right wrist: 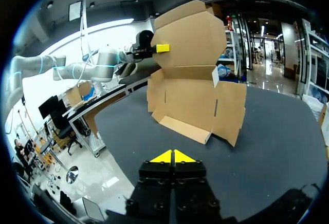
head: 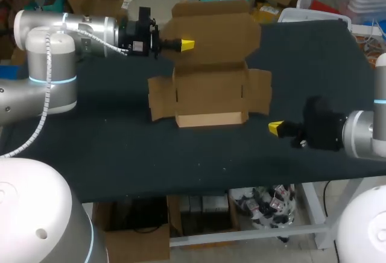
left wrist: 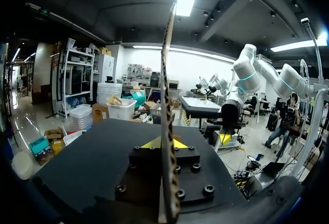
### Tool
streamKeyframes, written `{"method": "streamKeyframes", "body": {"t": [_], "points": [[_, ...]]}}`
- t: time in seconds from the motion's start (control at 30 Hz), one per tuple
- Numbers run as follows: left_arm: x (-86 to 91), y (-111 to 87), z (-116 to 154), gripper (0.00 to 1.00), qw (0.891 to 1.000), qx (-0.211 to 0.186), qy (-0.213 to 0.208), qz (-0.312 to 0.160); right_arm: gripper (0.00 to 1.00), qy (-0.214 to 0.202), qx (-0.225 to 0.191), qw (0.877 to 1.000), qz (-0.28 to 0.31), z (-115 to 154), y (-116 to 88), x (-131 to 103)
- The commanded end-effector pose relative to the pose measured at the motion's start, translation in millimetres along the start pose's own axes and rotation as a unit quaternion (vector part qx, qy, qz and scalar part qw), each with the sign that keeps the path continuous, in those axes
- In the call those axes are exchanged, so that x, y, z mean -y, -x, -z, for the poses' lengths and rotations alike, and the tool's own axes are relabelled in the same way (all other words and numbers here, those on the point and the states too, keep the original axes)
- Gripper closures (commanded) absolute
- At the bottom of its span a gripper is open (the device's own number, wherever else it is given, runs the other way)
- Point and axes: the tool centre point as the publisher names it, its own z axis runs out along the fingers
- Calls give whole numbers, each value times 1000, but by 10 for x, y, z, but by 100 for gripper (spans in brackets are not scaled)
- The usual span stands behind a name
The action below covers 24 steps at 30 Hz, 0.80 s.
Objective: Assemble the packaging by folding the flat box into shape, placing the metal phone stand inside, and closing the box properly
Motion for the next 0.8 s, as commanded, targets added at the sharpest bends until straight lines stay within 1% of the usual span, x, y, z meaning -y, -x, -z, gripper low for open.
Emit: {"method": "streamKeyframes", "body": {"t": [0.03, 0.17, 0.43, 0.57, 0.8], "points": [[-18, 8, 0, 100, 1000, -3, 0, 0, 100, 21, 13, 1000, 5, -201, 8, -17], [-18, 8, 0, 100, 1000, -3, 0, 0, 100, 41, 21, 999, 18, -370, -41, -25], [-18, 8, 0, 100, 1000, -3, 0, 0, 100, 51, 32, 996, 59, -774, -154, -69], [-18, 8, 0, 100, 1000, -3, 0, 0, 100, 61, 32, 996, 63, -947, -136, -98], [-18, 8, 0, 100, 1000, -3, 0, 0, 100, 71, 25, 995, 60, -1215, -93, -75]]}}
